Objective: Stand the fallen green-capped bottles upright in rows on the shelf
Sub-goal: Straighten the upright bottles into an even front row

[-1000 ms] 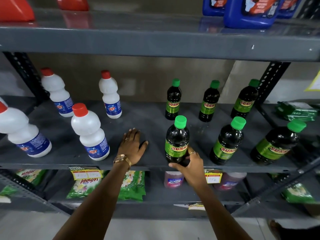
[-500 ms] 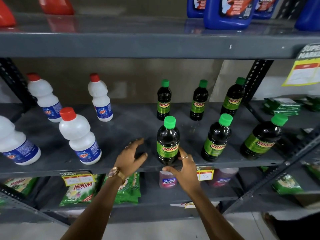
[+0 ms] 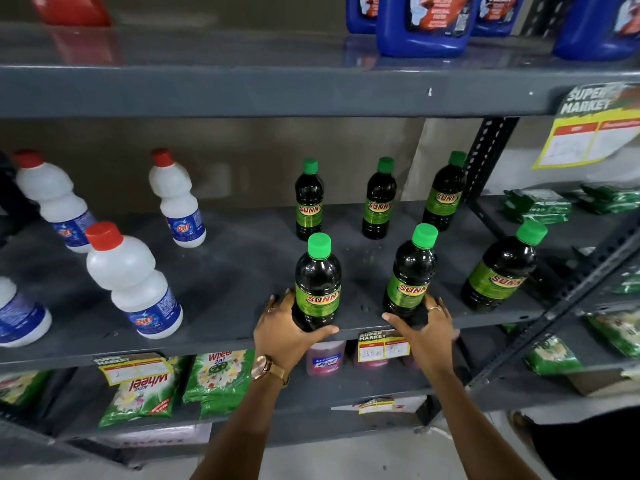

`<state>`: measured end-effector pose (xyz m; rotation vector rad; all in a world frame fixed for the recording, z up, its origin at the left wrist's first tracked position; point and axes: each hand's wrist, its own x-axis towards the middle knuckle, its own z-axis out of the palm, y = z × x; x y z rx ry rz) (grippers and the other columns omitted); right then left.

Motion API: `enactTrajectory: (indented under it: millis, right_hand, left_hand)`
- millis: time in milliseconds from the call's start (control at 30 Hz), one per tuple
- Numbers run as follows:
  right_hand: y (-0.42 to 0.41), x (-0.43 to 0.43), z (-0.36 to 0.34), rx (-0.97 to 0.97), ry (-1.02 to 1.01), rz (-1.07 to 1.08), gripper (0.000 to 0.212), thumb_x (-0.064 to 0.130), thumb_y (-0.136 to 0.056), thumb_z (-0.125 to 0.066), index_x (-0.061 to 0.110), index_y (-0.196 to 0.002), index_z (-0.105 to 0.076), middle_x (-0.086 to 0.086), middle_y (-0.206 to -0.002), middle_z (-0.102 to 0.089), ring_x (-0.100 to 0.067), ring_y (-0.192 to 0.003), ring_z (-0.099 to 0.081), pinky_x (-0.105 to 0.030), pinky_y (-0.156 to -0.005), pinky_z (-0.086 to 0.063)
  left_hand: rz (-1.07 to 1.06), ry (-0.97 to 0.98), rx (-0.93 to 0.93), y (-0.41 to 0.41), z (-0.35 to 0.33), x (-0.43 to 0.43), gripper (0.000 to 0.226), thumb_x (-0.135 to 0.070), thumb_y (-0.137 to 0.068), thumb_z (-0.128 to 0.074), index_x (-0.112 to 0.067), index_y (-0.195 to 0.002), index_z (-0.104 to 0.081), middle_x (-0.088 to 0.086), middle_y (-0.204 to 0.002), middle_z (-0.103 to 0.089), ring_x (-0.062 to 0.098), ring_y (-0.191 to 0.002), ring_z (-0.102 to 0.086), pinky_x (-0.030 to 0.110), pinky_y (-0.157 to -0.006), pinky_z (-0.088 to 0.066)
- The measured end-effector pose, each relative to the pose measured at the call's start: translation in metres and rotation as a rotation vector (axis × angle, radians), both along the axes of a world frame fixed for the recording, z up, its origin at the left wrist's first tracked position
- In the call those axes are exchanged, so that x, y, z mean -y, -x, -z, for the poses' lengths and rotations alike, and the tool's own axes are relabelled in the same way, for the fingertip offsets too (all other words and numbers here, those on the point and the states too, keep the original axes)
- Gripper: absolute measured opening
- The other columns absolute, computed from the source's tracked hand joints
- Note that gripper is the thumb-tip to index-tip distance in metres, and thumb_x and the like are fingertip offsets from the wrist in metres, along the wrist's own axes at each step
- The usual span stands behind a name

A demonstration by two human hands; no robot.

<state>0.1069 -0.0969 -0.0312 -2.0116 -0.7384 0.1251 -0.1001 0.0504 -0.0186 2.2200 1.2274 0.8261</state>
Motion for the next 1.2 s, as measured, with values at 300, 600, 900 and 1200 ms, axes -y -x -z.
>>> enactTrajectory:
  millis: [300, 600, 900, 1200]
  right_hand:
    - [-0.007, 0.006, 0.008, 0.049, -0.012, -0.049, 0.096, 0.075, -0.049, -0.069, 0.011, -0.12, -0.061, -0.009, -0.119, -0.063, -0.029, -0.118, -0.049, -0.036, -0.094, -0.04]
    - [-0.011, 0.009, 0.007, 0.012, -0.039, -0.135, 0.092, 0.07, -0.052, -0.073, 0.017, -0.126, -0.056, -0.002, -0.119, -0.061, -0.024, -0.117, -0.046, -0.032, -0.09, -0.036]
    - [-0.039, 0.078, 0.005, -0.017, -0.473, 0.158, 0.068, 0.05, -0.064, -0.078, 0.02, -0.118, -0.047, -0.007, -0.118, -0.044, -0.029, -0.107, -0.05, -0.046, -0.098, -0.043]
    - [-0.14, 0.084, -0.008, -0.045, -0.141, -0.187, 0.063, 0.032, -0.064, -0.087, 0.02, -0.118, -0.057, -0.001, -0.114, -0.065, -0.023, -0.112, -0.057, -0.031, -0.095, -0.045]
  left_hand:
    - [-0.022, 0.06, -0.002, 0.0, 0.001, 0.002, 0.092, -0.085, -0.041, -0.064, -0.033, -0.116, -0.048, -0.006, -0.106, -0.069, 0.02, -0.096, -0.065, 0.033, -0.079, -0.054]
    - [-0.023, 0.094, 0.048, -0.003, -0.003, 0.016, 0.114, -0.074, -0.047, -0.074, -0.027, -0.14, -0.028, 0.002, -0.134, -0.056, 0.023, -0.122, -0.052, 0.039, -0.098, -0.046]
    - [0.151, -0.111, 0.244, -0.041, 0.009, 0.152, 0.079, -0.053, -0.083, -0.056, -0.03, -0.145, -0.014, 0.004, -0.148, -0.036, 0.014, -0.138, -0.031, 0.029, -0.114, -0.028]
    - [0.001, 0.234, 0.251, -0.132, -0.009, 0.128, 0.099, -0.047, -0.069, -0.074, -0.012, -0.145, -0.022, 0.008, -0.146, -0.043, 0.009, -0.137, -0.02, 0.039, -0.119, 0.002]
